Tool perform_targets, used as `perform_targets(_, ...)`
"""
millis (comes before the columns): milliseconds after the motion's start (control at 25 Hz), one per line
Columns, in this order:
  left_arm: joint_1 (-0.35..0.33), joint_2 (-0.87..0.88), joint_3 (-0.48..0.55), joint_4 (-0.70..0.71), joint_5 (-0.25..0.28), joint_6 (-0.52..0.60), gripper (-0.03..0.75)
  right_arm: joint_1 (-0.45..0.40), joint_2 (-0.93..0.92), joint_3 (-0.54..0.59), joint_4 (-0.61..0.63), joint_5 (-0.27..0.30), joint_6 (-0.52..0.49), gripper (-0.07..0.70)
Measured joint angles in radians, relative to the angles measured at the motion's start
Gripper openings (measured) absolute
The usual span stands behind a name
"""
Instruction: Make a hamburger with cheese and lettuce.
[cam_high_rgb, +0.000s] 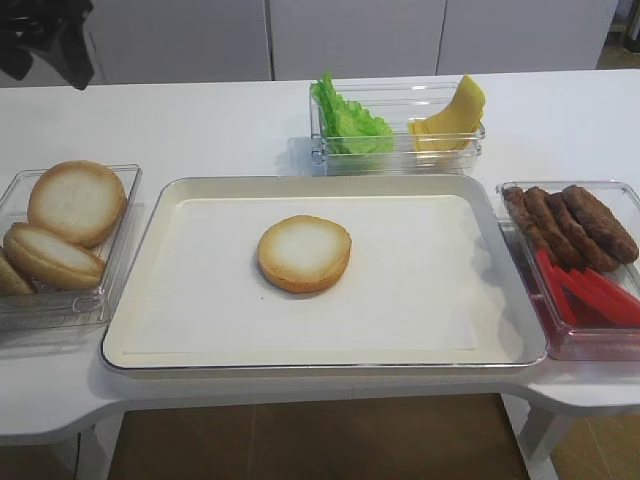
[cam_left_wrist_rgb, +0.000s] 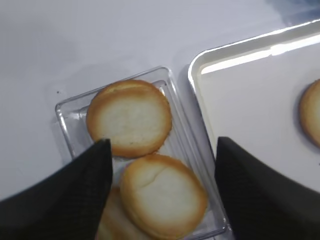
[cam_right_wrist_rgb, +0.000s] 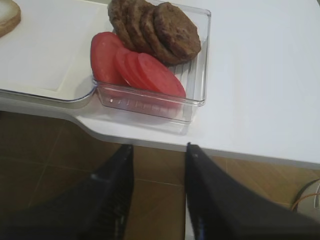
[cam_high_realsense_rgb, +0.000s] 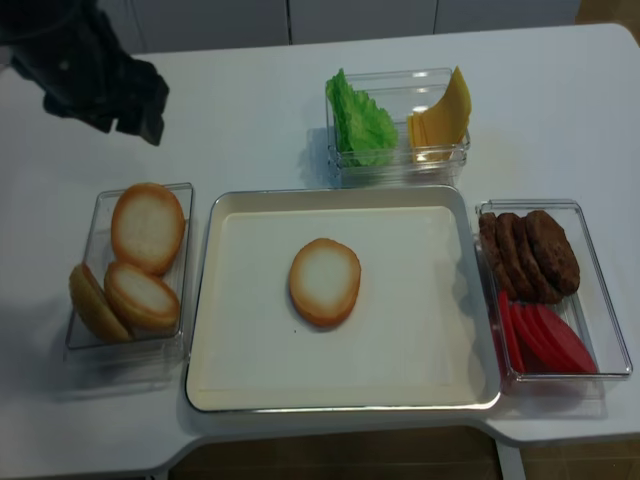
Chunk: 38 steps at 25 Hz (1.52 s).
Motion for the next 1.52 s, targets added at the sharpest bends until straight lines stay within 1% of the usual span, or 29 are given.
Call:
perform_targets(400, 0.147, -0.184, 0.256, 0.069, 0.002, 0.000, 0.475, 0.000, 0.000, 0.000, 0.000, 0.000, 0.000, 0.281)
perform_targets(600, 0.197, -0.306, 0.365, 0.075, 0.002, 0.000, 0.469, 0.000, 0.000, 0.000, 0.000, 0.000, 0.000, 0.281)
perform_targets(720, 0.203, -0.389, 0.431, 0.082, 0.002, 0.000, 0.469, 0.000, 0.000, 0.000, 0.000, 0.000, 0.000, 0.281)
perform_targets(960, 0.207, -0.570, 0.565, 0.113, 0.002, -0.041, 0.469, 0.000, 0.000, 0.000, 0.000, 0.000, 0.000, 0.281)
perform_targets(1520, 0.208, -0.993, 0.807, 0.138, 0.013, -0.072, 0.469, 0.000, 0.000, 0.000, 0.000, 0.000, 0.000, 0.281)
